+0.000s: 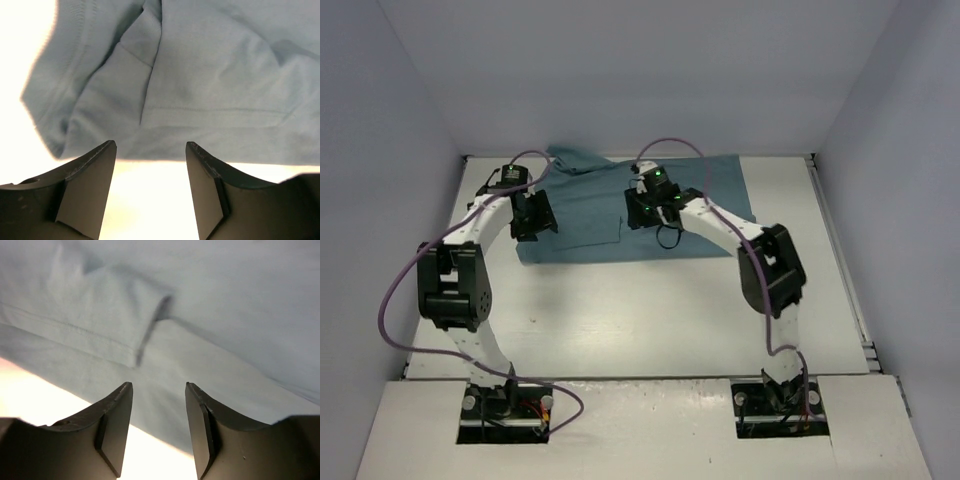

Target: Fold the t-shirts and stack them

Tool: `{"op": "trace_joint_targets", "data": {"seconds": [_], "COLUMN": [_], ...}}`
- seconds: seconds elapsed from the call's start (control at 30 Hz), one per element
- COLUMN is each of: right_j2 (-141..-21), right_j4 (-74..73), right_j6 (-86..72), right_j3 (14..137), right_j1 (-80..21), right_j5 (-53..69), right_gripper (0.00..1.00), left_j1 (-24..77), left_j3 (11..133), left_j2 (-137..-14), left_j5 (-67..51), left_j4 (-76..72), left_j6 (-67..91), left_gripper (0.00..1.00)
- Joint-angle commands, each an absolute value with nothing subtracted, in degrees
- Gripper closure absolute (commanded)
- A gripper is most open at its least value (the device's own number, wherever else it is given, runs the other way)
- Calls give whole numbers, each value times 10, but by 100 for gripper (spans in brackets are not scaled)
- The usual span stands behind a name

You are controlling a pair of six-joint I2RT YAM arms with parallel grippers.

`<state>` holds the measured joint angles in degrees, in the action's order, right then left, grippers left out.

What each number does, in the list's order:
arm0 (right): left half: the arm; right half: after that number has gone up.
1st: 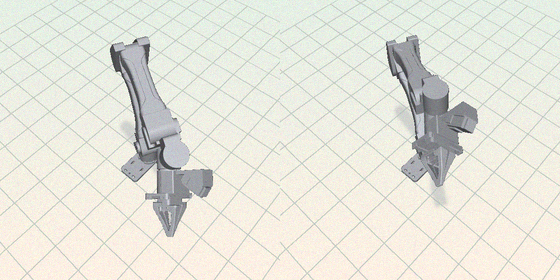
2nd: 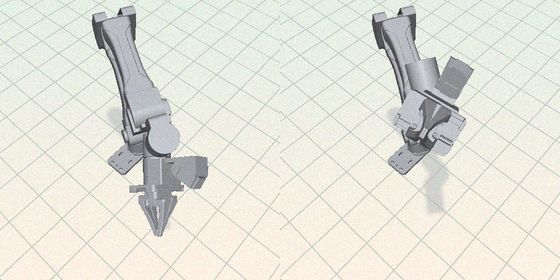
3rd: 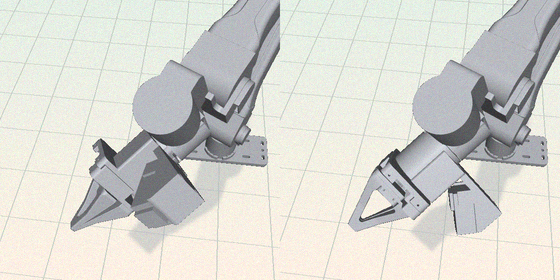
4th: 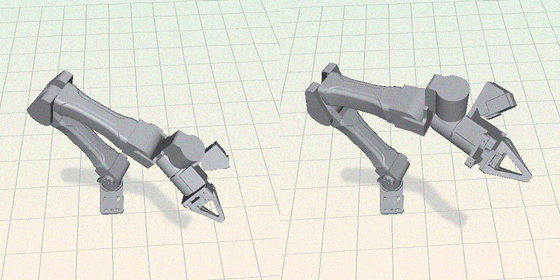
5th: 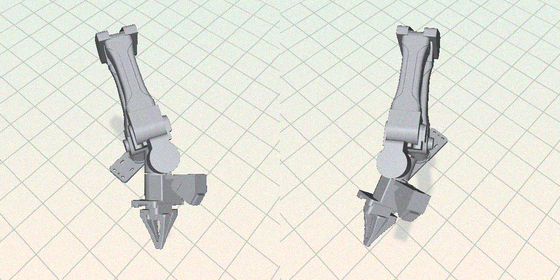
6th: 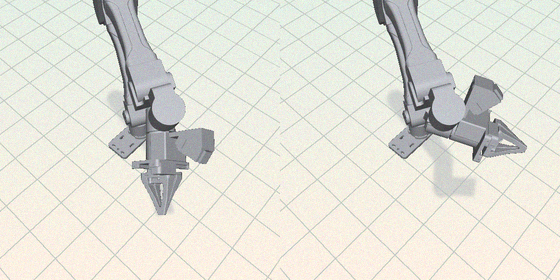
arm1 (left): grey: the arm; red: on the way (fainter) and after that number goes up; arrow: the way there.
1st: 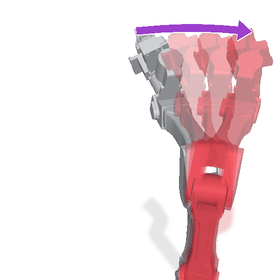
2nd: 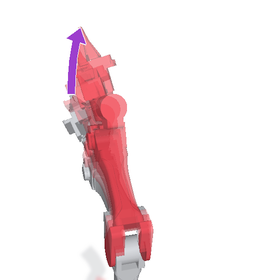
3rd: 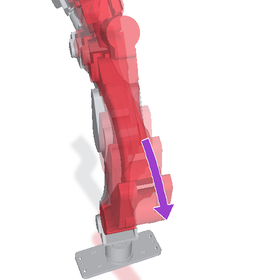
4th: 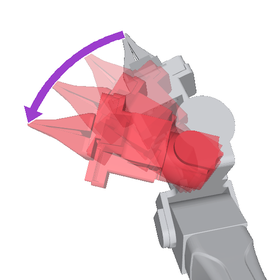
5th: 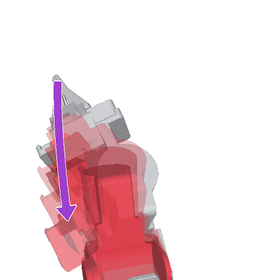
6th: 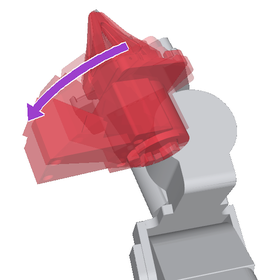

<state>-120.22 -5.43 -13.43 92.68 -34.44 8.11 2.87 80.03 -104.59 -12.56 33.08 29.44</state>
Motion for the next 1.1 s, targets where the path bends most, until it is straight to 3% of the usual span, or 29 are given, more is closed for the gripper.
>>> {"op": "trace_joint_targets", "data": {"seconds": [0.0, 0.13, 0.37, 0.47, 0.67, 1.07], "right_j2": [-1046, -980, -919, -932, -988, -1051], "right_j4": [-47, -48, -46, -44, -27, -5], "right_j6": [-135, -146, -150, -157, -171, -180], "right_j3": [853, 754, 629, 620, 627, 615], "right_j1": [-262, -184, -72, -54, -34, -4], "right_j5": [50, 43, 19, 6, 3, -14], "right_gripper": [56, 57, 63, 69, 93, 99], "left_j1": [25, 23, 16, 13, 13, -22], "left_j3": [798, 755, 741, 749, 742, 718], "left_j2": [-956, -963, -977, -988, -1015, -1053], "left_j5": [-78, -72, -61, -62, -57, -33], "left_j4": [343, 339, 314, 311, 302, 298], "left_j6": [275, 281, 248, 247, 244, 222], "left_gripper": [47, 50, 66, 69, 74, 80]}}
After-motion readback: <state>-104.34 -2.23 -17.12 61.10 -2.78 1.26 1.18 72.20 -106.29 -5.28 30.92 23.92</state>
